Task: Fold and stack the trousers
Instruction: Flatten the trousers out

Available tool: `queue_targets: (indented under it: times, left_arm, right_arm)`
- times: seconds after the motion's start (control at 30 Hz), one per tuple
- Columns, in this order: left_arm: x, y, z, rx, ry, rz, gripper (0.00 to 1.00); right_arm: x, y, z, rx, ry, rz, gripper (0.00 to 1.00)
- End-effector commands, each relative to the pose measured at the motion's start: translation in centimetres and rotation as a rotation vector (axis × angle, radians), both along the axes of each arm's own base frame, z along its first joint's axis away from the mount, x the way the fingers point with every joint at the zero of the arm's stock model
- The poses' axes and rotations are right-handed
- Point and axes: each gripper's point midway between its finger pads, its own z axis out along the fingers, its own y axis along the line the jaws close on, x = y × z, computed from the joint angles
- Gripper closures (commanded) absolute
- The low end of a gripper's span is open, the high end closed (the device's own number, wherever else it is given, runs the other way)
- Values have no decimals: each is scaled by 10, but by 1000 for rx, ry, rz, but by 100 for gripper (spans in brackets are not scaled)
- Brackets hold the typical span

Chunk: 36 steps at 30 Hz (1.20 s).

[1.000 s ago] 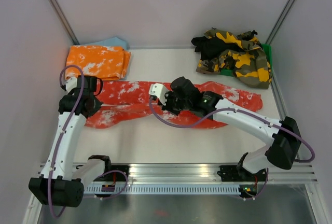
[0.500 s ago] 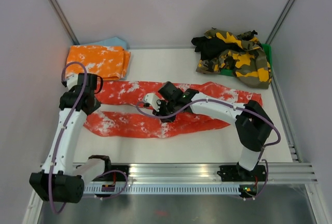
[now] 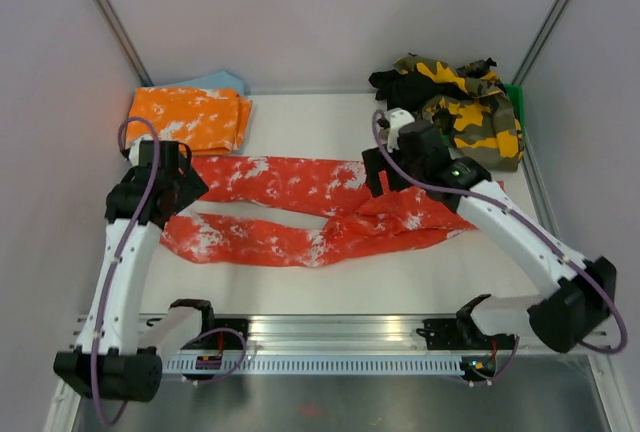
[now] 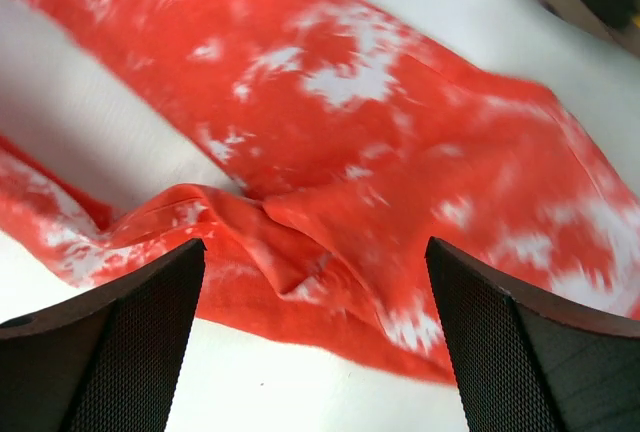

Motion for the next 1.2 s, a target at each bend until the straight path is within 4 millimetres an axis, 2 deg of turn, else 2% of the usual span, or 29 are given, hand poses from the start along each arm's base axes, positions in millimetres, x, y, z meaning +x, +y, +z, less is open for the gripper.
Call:
queue_targets:
  times: [0.0, 0.03, 0.1, 0.13, 0.17, 0.2, 0.23, 0.33, 0.37, 0.4, 0.43, 0.47, 0.5, 0.53, 0.6, 0.63, 0.67, 0.7, 0.77, 0.8, 0.87, 0.9, 0.93, 0.97, 1.03, 1.07, 1.1, 1.13, 1.17]
  left_arm:
    - [-34, -4, 13, -65, -68, 45, 20]
    - [-42, -8, 15, -105, -106, 65, 20]
    - [-51, -23, -13, -191, -61, 44, 20]
    - [-53, -31, -23, -242, -53, 48, 20]
    - [-54, -48, -43, -319, -15, 8, 23]
    - [-53, -56, -50, -359, -5, -11, 25]
    - [-48, -65, -59, -403, -10, -32, 29]
    - [-34, -98, -50, -519, -77, -230, 48]
    - [-24, -112, -34, -552, -132, -327, 52]
    - [-20, -118, -27, -531, -153, -407, 52]
    - [-16, -131, -7, -526, -193, -497, 51]
    - [-11, -141, 0, -525, -198, -562, 51]
    - [-12, -160, 17, -497, -222, -675, 50]
    - [-12, -173, 20, -484, -216, -732, 50]
    - [-6, -199, 11, -429, -161, -821, 50]
    - [-14, -228, 16, -403, -154, -915, 50]
    - [-12, -246, 3, -393, -107, -952, 49]
    - [-25, -273, 7, -398, -96, -1032, 49]
    - [-29, -295, 0, -389, -73, -1068, 49]
    - [-34, -315, -4, -399, -68, -1108, 49]
    - [-38, -332, -6, -416, -84, -1144, 49]
    - [-42, -347, -8, -431, -101, -1176, 49]
    - [-44, -355, -9, -440, -104, -1197, 49]
    - [-45, -365, -6, -444, -121, -1223, 49]
    - [-48, -388, -20, -427, -102, -1273, 49]
    - [-54, -403, -16, -416, -119, -1327, 49]
    - [-50, -415, -32, -394, -95, -1336, 49]
    - [-52, -424, -38, -389, -93, -1358, 49]
    - [-52, -432, -42, -380, -106, -1388, 49]
  right_arm:
    - [-31, -30, 9, 154, 70, -206, 2]
    - [-44, -39, -5, 127, 110, -226, 2]
    - [-49, -68, -9, 77, 93, -352, 2]
    - [-56, -81, -25, 59, 130, -446, 2]
    - [-59, -109, -35, -1, 130, -563, 2]
    - [-63, -120, -38, 0, 130, -621, 3]
    - [-73, -134, -55, -22, 167, -692, 11]
    - [-82, -159, -76, -16, 199, -809, 27]
    - [-77, -166, -72, -5, 172, -862, 27]
    - [-72, -171, -67, 0, 149, -901, 15]
    - [-66, -191, -63, 5, 111, -1022, 10]
    - [-61, -200, -61, 15, 101, -1074, 7]
    - [-52, -205, -57, 52, 77, -1107, 6]
    - [-48, -218, -58, 73, 74, -1170, 5]
    - [-36, -220, -70, 128, 83, -1199, 5]
    - [-33, -228, -77, 136, 94, -1233, 5]
    - [-32, -230, -92, 120, 133, -1247, 5]
    - [-30, -231, -102, 128, 154, -1254, 5]
    - [-27, -239, -119, 100, 180, -1277, 5]
    - [-24, -244, -123, 91, 161, -1292, 8]
    - [-17, -249, -123, 84, 130, -1310, 11]
    - [-11, -253, -119, 82, 101, -1320, 13]
    - [-8, -254, -120, 68, 96, -1322, 17]
    - [-1, -258, -114, 63, 69, -1328, 33]
    - [5, -264, -114, 30, 71, -1330, 63]
    - [12, -269, -106, 18, 42, -1342, 93]
    - [16, -274, -103, 4, 35, -1340, 100]
    - [19, -277, -102, -9, 40, -1336, 100]
    - [28, -278, -91, 2, 18, -1334, 100]
